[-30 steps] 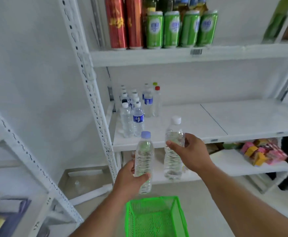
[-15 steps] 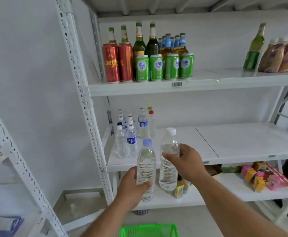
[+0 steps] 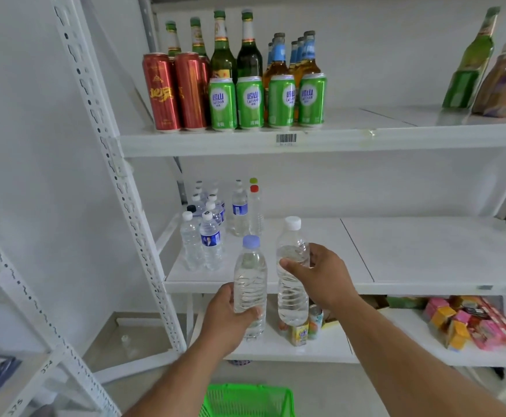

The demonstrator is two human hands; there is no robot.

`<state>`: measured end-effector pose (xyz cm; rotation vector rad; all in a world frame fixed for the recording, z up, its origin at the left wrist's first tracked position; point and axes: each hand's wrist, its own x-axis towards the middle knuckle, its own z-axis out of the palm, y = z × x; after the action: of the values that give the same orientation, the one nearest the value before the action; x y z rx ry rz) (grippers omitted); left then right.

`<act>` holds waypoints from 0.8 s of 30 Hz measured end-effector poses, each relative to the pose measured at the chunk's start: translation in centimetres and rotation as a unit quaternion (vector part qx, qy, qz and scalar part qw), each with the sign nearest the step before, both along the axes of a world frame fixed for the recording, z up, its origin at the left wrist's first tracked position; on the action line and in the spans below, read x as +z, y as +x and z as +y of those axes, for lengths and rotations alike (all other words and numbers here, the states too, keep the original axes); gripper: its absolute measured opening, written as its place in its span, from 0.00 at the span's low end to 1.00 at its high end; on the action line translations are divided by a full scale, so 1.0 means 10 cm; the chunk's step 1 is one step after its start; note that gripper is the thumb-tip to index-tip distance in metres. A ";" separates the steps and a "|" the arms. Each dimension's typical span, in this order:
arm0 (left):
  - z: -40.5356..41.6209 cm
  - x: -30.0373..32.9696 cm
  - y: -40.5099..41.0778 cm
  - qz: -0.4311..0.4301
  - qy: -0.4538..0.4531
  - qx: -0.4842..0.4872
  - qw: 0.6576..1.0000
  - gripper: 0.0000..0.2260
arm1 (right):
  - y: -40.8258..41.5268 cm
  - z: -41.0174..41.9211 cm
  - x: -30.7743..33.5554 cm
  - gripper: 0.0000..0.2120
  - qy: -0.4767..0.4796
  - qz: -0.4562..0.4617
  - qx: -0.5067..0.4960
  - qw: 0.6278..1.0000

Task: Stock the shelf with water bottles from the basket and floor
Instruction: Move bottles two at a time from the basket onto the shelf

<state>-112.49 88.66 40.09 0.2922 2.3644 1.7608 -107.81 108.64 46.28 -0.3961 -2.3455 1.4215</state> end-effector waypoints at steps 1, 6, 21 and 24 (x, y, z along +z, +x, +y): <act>0.04 -0.01 -0.04 -0.003 -0.002 0.004 1.000 0.19 | -0.05 0.04 -0.01 0.13 0.000 -0.001 0.002 1.000; 0.20 0.00 -0.35 -0.004 -0.006 0.015 1.000 0.18 | -0.39 0.20 -0.05 0.13 0.010 -0.001 0.005 1.000; 0.36 -0.20 -1.78 -0.003 -0.020 0.011 1.000 0.17 | -1.74 0.25 -0.14 0.12 0.010 -0.053 -0.016 0.998; 0.42 -0.23 -1.96 -0.003 -0.021 0.005 1.000 0.17 | -1.94 0.28 -0.14 0.12 0.009 -0.057 -0.018 0.998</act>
<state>-132.13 92.87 37.80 0.2697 2.3991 1.7111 -127.25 111.45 44.91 -0.5254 -2.4262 1.3957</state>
